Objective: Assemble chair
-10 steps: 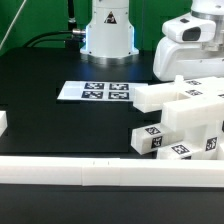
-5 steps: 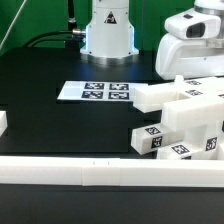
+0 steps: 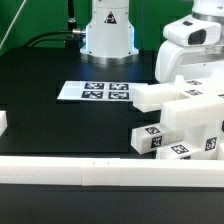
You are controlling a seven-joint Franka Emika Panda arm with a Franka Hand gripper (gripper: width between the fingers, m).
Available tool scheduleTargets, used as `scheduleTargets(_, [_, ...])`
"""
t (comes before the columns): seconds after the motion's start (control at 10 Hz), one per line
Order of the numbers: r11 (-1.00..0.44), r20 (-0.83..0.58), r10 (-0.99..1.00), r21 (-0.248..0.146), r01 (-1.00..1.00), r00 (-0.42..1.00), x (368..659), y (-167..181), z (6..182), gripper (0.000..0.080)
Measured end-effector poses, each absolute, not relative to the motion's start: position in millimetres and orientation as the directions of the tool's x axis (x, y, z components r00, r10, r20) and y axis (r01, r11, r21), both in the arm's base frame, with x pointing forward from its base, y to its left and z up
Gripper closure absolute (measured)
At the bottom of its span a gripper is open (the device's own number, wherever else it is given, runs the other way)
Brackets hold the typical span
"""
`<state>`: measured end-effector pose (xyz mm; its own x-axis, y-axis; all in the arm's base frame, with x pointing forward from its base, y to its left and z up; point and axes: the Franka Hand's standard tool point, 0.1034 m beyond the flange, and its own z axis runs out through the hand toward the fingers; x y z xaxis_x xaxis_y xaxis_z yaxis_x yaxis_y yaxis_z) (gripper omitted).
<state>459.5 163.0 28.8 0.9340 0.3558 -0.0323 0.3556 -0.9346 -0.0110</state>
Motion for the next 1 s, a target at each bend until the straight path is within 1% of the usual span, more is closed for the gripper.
scheduleTargets(0.6, [-0.933, -0.039, 0.360, -0.013, 0.359, 0.932, 454.1, 164.4, 26.5, 0.0151])
scheduleTargets(1.0, [-0.934, -0.050, 0.356, -0.013, 0.356, 0.933, 443.7, 166.4, 26.0, 0.0151])
